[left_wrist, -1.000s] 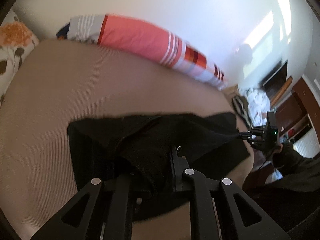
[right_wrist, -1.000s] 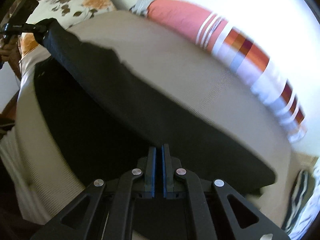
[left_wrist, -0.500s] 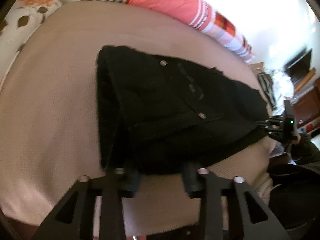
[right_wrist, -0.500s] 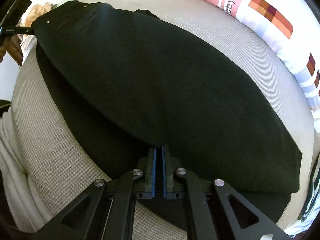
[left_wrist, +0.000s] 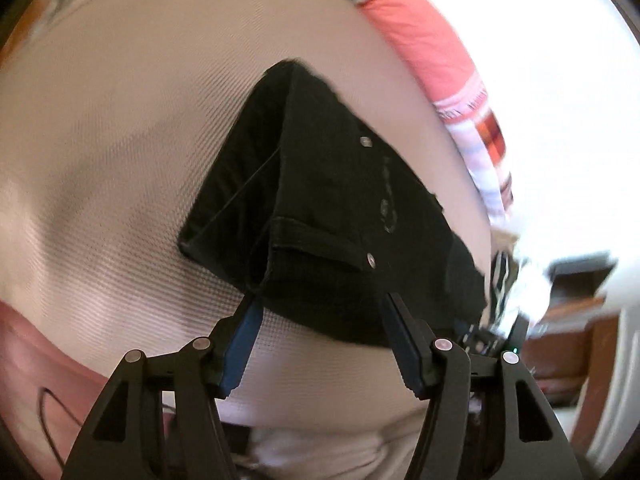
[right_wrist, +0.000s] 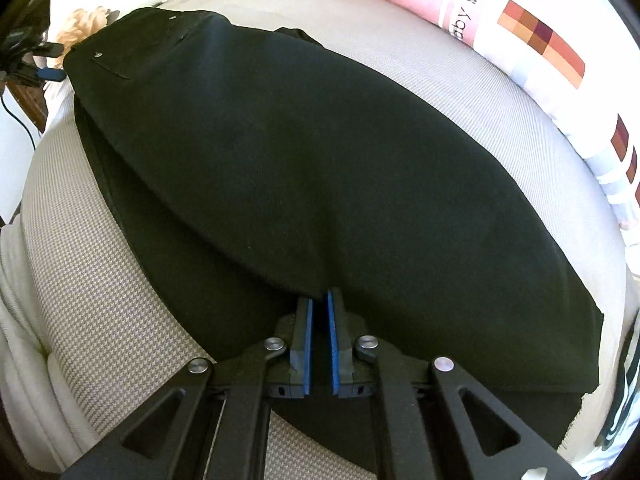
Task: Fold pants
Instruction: 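Lift the jeans with both tools and fold one leg over the other, then lay the folded jeans down and open the left then right tool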
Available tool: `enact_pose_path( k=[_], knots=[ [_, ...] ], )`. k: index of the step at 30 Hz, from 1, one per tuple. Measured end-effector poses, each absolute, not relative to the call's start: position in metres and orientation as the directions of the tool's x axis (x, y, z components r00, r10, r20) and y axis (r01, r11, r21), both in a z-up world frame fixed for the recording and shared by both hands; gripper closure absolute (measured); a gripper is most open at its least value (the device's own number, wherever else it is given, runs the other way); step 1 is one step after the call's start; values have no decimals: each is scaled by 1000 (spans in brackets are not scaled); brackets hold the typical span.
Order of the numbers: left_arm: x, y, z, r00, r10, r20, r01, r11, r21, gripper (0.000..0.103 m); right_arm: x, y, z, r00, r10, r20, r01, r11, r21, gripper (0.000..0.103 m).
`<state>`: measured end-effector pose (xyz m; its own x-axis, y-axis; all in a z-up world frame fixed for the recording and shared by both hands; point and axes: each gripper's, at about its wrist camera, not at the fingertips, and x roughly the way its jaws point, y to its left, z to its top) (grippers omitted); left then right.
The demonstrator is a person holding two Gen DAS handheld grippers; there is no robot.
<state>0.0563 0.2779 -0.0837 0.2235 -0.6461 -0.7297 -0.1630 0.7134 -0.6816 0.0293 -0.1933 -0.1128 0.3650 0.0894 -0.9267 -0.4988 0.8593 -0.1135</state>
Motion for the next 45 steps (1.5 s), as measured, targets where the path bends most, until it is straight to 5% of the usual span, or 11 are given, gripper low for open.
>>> enact_pose_path(
  k=[1, 5, 9, 17, 26, 34, 38, 42, 45],
  knots=[
    [58, 277, -88, 221, -650, -727, -196, 700, -686, 43, 29, -194, -113, 368, 88, -926, -497, 860, -115, 96],
    [66, 268, -82, 269, -601, -753, -206, 728, -654, 80, 19, -192, -110, 384, 83, -919, -474, 872, -119, 96],
    [82, 256, -47, 337, -543, -769, -103, 791, -603, 87, 18, -192, -95, 421, 81, -904, -441, 889, -126, 98],
    [111, 253, 12, 406, -538, -738, 164, 838, -521, 87, 6, -193, -55, 474, 107, -874, -411, 905, -112, 98],
    [96, 260, -85, 217, -423, -880, 96, 906, -412, 85, -1, -180, -98, 372, 95, -923, -455, 886, -92, 97],
    [91, 241, -78, 280, -326, -903, 190, 941, -281, 84, -1, -187, -89, 353, 144, -924, -449, 893, -32, 97],
    [87, 230, -79, 314, -263, -912, 197, 958, -208, 77, 3, -185, -106, 342, 133, -930, -437, 899, -32, 94],
    [75, 221, -64, 372, -144, -917, 194, 978, -75, 51, 8, -191, -104, 341, 158, -927, -418, 908, 2, 93],
    [61, 213, -45, 438, -89, -895, 202, 979, 1, 50, 5, -194, -105, 348, 186, -919, -396, 917, 36, 92]
  ],
)
